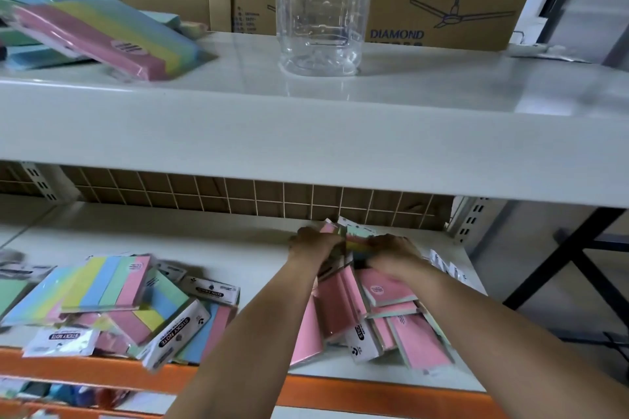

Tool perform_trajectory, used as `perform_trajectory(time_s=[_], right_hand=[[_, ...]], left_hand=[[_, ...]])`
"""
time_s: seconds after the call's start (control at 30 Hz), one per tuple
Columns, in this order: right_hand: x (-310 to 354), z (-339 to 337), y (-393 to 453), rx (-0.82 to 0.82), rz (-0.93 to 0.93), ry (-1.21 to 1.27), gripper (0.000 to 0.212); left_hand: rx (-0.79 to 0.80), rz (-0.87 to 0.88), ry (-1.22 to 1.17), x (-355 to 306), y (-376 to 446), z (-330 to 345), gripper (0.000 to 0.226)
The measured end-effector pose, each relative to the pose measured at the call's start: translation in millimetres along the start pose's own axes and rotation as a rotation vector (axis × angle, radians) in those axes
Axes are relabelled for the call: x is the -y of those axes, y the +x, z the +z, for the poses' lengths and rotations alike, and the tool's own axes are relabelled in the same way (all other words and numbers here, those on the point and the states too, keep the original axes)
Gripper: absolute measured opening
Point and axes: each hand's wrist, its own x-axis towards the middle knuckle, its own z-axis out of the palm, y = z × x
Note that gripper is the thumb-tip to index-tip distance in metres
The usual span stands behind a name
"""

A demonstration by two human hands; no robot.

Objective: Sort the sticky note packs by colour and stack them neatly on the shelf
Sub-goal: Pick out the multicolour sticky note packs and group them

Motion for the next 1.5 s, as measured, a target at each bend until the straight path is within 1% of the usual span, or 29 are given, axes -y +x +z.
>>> perform_trajectory(time_s=[0.07,0.1,0.17,0.2,0.3,0.37,0.4,0.43,0.5,0.53,0.6,0.63,0.67,0.73,0.77,0.8,0.87,0.9,1.03,1.1,1.13,1.2,1.3,1.33,1.43,1.5], right_hand=[[1.1,-3.1,-2.1,0.002,0.002,0.018,0.039],[2.6,-5.8,-4.5,0.013,0.000,0.031,0.047],[4.9,-8.5,-7.3,0.037,-0.021,0.025,0.059],[5.1,-9.4,-7.0,0.046,-0.031,0.021,0.061],[8.4,-13.5,-7.7,0.068,-0.044,0.059,0.059],[11.1,-18.4,-10.9,0.101,-0.113,0.092,0.062],[12.9,-21.6,-13.4,0.125,-0.146,0.150,0.062],[15.0,-24.8,-16.0,0.155,-0.162,0.241,0.056],[19.8,-29.9,-17.9,0.128,-0.157,0.345,0.039],[23.1,-32.3,-18.5,0.086,-0.155,0.335,0.034],[32.9,-35.7,-21.0,-0.009,-0.130,0.332,0.036],[38.3,-36.5,-22.7,-0.037,-0.124,0.333,0.038],[43.5,-36.0,-23.7,-0.050,-0.114,0.320,0.044],[56.4,-35.6,-27.6,-0.061,-0.082,0.292,0.067],[64.1,-36.0,-31.4,-0.066,-0.064,0.286,0.073],[72.1,-35.9,-34.7,-0.066,-0.041,0.291,0.073],[87.4,-34.5,-40.9,-0.057,-0.011,0.323,0.066],[96.0,-33.5,-44.5,-0.054,-0.007,0.350,0.062],[136.8,-27.5,-58.5,-0.025,-0.044,0.514,0.047],[158.1,-25.0,-65.9,-0.016,-0.020,0.550,0.033],[168.2,-22.5,-69.1,-0.018,-0.003,0.589,0.030],[184.9,-15.5,-76.8,-0.040,0.039,0.725,0.035],[205.9,-0.5,-85.9,-0.107,0.128,0.950,0.061],[213.1,1.4,-91.9,-0.104,0.148,1.001,0.065],[230.1,4.0,-105.5,-0.087,0.137,1.037,0.057],[240.7,7.3,-113.3,-0.100,0.126,1.071,0.060]], left_hand=[[0.109,0.036,-0.099,0.1,-1.8,3.7,0.054],[0.122,0.040,-0.106,-2.1,-7.6,2.8,0.047],[0.110,0.062,-0.141,-6.8,-15.6,-0.5,0.040],[0.102,0.068,-0.162,-7.9,-16.1,-0.8,0.036],[0.084,0.081,-0.207,-9.4,-18.6,-4.4,0.034],[0.061,0.101,-0.220,-10.9,-23.9,-11.8,0.031],[0.051,0.110,-0.212,-11.1,-25.5,-16.3,0.028],[0.043,0.112,-0.200,-10.1,-25.6,-21.7,0.027],[0.010,0.119,-0.195,-8.3,-25.3,-35.2,0.031],[-0.012,0.124,-0.208,-6.9,-25.3,-42.0,0.030],[-0.046,0.125,-0.251,-3.2,-24.5,-55.1,0.026],[-0.046,0.116,-0.280,-1.6,-25.7,-61.4,0.023],[-0.043,0.112,-0.312,-0.2,-27.5,-67.1,0.021],[-0.031,0.097,-0.354,4.4,-30.5,-78.1,0.024],[-0.024,0.084,-0.377,7.3,-31.2,-83.8,0.027],[-0.024,0.080,-0.410,9.7,-31.7,-89.9,0.032],[-0.011,0.071,-0.471,14.2,-35.9,-103.4,0.042],[0.001,0.058,-0.497,16.6,-39.0,-110.6,0.044],[0.020,0.014,-0.626,29.4,-50.8,-141.6,0.027],[0.034,0.028,-0.668,36.5,-57.2,-159.4,0.032],[0.047,0.034,-0.676,40.5,-59.5,-168.6,0.037],[0.074,0.038,-0.688,47.9,-67.1,-187.9,0.035],[0.091,0.073,-0.667,60.8,-75.8,-214.2,0.031],[0.094,0.096,-0.649,65.3,-78.8,-222.4,0.033],[0.113,0.124,-0.626,76.8,-90.0,-246.9,0.035],[0.124,0.114,-0.621,83.0,-95.6,-261.8,0.041]])
